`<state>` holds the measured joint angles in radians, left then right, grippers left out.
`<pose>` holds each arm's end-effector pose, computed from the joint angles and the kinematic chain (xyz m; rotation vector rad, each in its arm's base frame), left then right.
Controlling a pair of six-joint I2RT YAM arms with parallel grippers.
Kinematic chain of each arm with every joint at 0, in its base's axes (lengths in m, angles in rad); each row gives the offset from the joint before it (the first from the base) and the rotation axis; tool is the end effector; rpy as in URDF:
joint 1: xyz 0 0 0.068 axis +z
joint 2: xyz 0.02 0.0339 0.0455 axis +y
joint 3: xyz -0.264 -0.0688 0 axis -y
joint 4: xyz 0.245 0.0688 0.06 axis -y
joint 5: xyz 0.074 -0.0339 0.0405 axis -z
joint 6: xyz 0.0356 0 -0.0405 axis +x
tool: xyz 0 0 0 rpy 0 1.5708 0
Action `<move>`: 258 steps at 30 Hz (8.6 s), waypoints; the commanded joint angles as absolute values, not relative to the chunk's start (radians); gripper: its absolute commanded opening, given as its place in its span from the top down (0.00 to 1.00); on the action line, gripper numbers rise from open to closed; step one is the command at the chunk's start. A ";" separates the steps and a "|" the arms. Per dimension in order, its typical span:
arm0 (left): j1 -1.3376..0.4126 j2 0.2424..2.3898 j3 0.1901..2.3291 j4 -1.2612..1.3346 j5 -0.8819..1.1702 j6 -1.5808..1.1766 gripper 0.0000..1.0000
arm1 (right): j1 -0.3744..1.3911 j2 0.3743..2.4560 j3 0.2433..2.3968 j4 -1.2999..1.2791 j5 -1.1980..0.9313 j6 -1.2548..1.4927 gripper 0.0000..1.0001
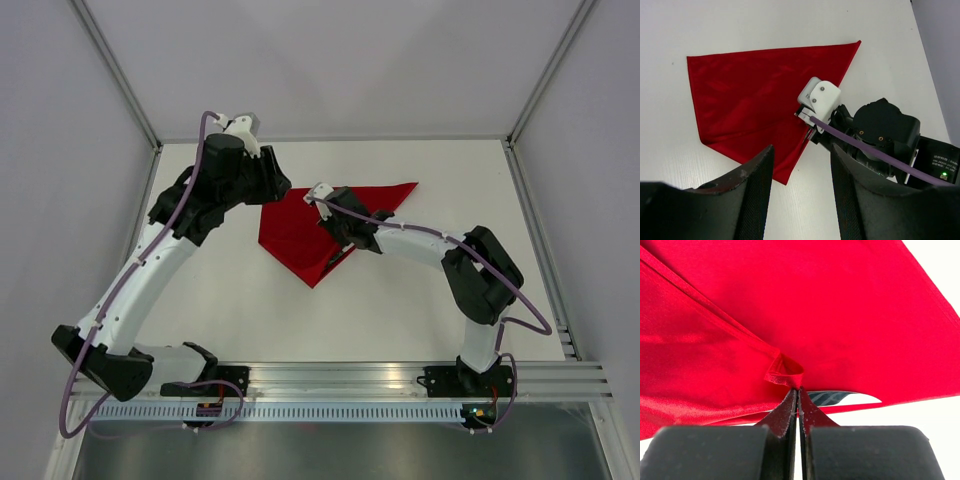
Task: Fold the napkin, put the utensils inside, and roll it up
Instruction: Fold the napkin
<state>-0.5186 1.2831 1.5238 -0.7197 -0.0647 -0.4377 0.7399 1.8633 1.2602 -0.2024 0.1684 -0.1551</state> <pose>0.2321 -0.1298 0.4328 0.0435 2.0901 -0.5242 0.3050 0.2703 0.1981 -0.9497 2.1640 0.0831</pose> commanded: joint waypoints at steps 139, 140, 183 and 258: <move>-0.693 1.407 1.284 -0.227 -0.052 -0.664 0.38 | 0.314 1.852 1.413 -0.224 -0.338 -0.096 0.91; -0.692 1.387 1.261 -0.232 -0.063 -0.666 0.37 | 0.327 1.842 1.398 -0.235 -0.331 -0.133 0.91; -0.690 1.022 1.086 -0.347 -0.147 -0.707 0.37 | 0.874 1.966 1.371 -0.387 -0.100 -0.279 0.92; -0.235 1.819 1.153 -0.448 -0.198 -0.779 0.88 | 0.405 1.910 1.296 -0.462 -0.112 -0.239 0.65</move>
<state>-0.2371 1.7988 1.1023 -0.4320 -0.2253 -0.8104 0.3798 1.9560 1.3178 -0.4751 -0.1326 -0.2401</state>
